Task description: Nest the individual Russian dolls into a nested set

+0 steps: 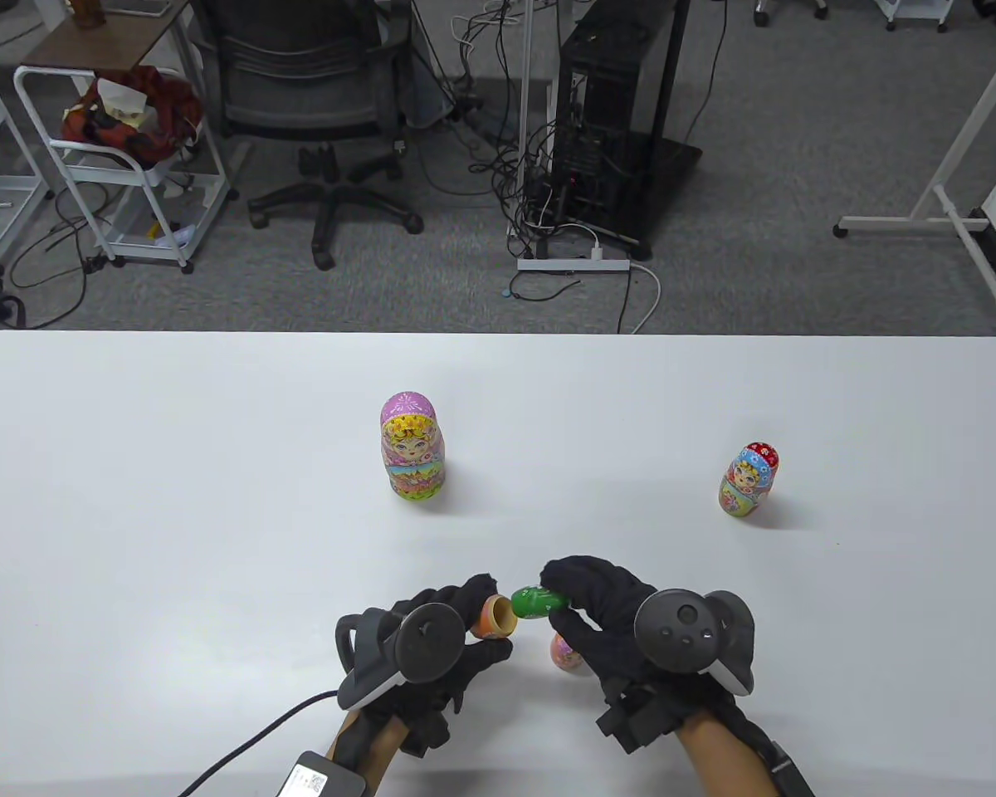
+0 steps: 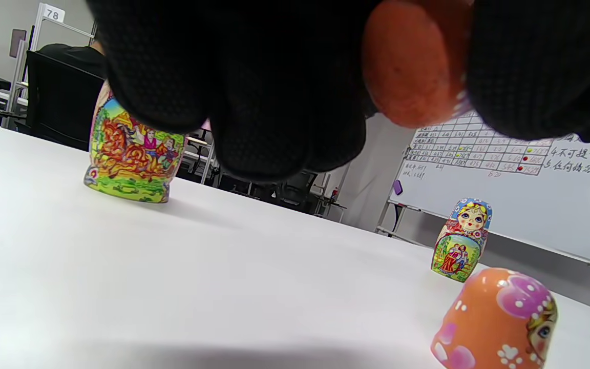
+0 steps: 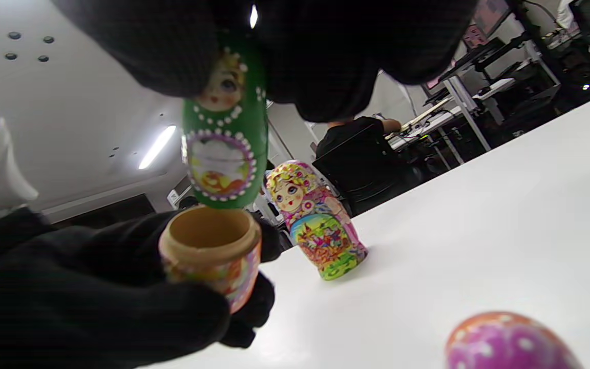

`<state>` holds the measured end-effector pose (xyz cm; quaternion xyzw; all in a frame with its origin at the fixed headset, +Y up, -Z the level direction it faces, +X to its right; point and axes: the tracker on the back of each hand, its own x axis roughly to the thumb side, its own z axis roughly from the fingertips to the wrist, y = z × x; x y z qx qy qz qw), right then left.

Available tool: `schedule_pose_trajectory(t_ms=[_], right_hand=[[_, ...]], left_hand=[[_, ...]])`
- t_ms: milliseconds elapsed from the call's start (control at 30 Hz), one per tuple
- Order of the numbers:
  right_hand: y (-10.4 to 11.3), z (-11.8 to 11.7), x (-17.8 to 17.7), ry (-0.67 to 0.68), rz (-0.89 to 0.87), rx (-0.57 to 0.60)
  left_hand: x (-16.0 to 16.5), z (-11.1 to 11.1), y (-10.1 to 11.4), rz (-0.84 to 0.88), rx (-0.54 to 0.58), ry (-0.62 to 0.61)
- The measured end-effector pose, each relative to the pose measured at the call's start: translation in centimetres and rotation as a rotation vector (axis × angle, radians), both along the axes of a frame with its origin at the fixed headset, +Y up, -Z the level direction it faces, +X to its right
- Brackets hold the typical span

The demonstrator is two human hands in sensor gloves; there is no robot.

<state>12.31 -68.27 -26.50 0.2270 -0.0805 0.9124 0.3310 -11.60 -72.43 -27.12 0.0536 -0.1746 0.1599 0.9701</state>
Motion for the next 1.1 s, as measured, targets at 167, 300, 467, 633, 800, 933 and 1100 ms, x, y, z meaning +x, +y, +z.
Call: schedule_pose_trajectory(t_ms=[167,300,467,633,800,933,1100], right_hand=[[-0.1,0.4,-0.7,0.003,0.034,0.032],[-0.2,0.4,-0.9,0.022,0.022,0.030],[-0.7,0.6,-1.7,0.041,0.073,0.028],[-0.9,0.6,-1.9,0.047,0.072,0.019],[-0.9,0.6,-1.9,0.043,0.082,0.012],[-1.5,0.0,-1.4,0.015,0.101,-0.061],[-3.1,-0.9,-1.0,-0.103,0.320,-0.135]], left_hand=[[0.3,0.3,0.2,-0.009,0.018,-0.016],[0.5,0.2,0.1,-0.013,0.010,-0.026],[0.7,0.4,0.3,0.043,-0.002,-0.052],[0.7,0.5,0.3,0.044,-0.004,-0.049],[0.7,0.5,0.3,0.042,-0.007,-0.047],[0.4,0.3,0.1,0.031,-0.010,-0.019],[-0.1,0.0,0.0,0.038,-0.017,0.011]])
